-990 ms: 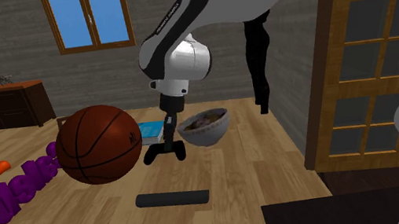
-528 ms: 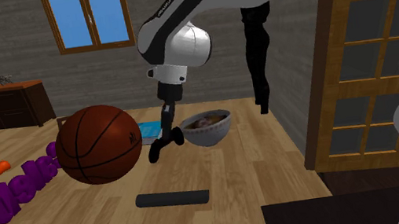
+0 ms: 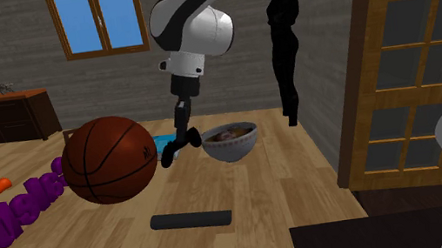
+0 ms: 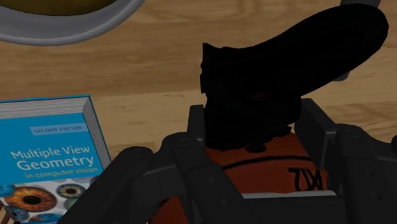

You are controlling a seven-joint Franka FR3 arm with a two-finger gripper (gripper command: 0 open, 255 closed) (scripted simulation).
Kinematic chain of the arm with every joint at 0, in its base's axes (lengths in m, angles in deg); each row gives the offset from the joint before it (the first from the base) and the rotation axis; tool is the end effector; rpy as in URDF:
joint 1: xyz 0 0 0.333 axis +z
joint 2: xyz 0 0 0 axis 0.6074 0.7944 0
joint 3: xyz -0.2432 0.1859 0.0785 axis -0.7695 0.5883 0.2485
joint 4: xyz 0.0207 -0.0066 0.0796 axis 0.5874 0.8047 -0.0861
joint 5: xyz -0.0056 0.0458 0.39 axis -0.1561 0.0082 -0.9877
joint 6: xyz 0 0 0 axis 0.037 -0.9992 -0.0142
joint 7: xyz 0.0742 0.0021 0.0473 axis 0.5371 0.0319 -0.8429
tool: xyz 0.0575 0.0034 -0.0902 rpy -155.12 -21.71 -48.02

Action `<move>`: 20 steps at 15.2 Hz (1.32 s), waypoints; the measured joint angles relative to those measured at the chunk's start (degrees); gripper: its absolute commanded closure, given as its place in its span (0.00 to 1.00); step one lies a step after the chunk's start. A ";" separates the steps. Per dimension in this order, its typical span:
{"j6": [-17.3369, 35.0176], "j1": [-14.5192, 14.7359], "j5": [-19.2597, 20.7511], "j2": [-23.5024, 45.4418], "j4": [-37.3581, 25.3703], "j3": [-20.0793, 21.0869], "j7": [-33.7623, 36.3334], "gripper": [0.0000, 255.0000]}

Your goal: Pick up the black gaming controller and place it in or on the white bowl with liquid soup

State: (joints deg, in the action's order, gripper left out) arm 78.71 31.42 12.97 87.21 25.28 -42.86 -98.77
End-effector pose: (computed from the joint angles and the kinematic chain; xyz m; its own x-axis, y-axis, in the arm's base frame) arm 0.4639 -0.3907 0.4251 0.9710 -0.0455 0.2348 -0.0133 -0.9905 -0.1369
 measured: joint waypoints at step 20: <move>-10.04 -6.36 4.67 -5.87 -2.56 -6.25 -7.92 1.00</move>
State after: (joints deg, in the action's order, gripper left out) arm 68.66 25.07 17.64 81.33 22.72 -49.11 -106.69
